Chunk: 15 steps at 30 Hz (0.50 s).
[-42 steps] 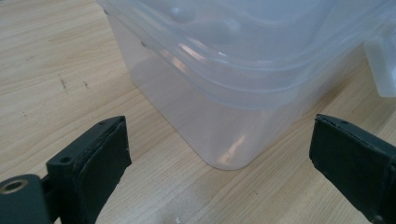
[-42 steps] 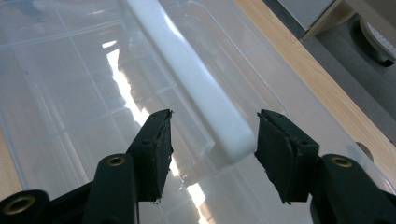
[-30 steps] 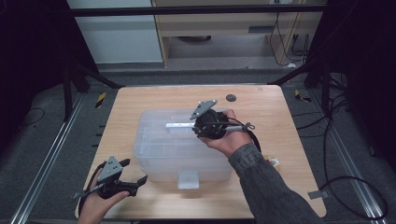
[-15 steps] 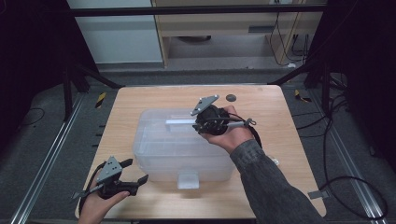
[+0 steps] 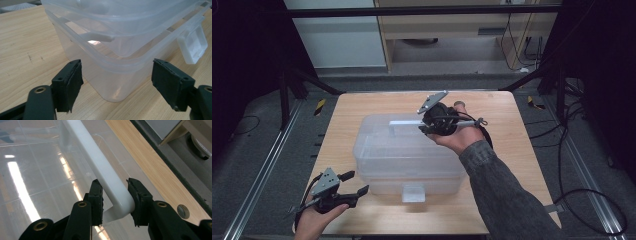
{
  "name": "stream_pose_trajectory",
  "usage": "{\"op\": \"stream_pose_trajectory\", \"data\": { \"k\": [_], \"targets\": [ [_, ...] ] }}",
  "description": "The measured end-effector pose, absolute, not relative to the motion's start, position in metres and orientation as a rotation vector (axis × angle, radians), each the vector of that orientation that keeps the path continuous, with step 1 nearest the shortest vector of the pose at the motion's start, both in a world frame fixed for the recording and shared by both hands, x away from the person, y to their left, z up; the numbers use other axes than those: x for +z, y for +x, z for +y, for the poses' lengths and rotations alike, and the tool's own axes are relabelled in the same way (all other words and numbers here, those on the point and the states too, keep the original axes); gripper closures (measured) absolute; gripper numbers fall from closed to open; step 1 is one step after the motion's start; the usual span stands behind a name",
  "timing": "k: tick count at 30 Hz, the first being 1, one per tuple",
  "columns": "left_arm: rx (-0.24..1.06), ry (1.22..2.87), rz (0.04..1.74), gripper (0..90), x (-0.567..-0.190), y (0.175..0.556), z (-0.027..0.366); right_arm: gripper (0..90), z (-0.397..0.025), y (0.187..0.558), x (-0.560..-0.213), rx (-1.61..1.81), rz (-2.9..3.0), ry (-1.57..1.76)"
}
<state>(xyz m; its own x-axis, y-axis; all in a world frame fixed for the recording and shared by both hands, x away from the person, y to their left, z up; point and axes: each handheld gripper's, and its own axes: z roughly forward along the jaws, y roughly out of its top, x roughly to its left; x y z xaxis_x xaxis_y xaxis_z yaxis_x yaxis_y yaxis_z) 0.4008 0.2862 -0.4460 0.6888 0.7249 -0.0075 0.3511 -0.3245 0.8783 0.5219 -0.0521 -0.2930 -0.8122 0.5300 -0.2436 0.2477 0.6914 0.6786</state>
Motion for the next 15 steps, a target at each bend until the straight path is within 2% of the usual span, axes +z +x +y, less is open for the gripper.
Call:
{"op": "stream_pose_trajectory", "data": {
  "k": [15],
  "targets": [
    [0.498,1.9,0.859,31.6,-0.444,0.4001,0.2913,65.9,-0.0507,0.5292,-0.2857,0.878,2.476,0.601]
  ]
}}
